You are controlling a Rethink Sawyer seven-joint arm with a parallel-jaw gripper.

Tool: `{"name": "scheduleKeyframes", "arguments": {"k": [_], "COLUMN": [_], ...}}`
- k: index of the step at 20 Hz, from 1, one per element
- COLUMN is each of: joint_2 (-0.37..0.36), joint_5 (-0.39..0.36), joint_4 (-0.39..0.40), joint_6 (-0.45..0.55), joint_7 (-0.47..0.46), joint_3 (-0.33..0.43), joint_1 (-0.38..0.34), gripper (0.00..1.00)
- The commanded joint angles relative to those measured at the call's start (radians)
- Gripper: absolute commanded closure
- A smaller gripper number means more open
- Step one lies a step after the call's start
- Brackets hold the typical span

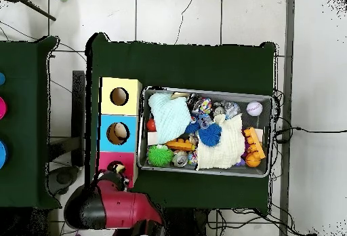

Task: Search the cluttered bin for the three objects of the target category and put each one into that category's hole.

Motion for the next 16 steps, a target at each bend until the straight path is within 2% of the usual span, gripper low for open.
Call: {"name": "scheduleKeyframes", "arguments": {"k": [1, 16], "joint_2": [0.080, 0.084], "joint_5": [0.092, 0.126], "joint_4": [-0.111, -0.101], "joint_6": [-0.065, -0.098], "joint_7": [0.235, 0.231], "joint_3": [0.074, 0.095], "joint_1": [0.013, 0.007], "gripper": [1.00, 1.00]}}
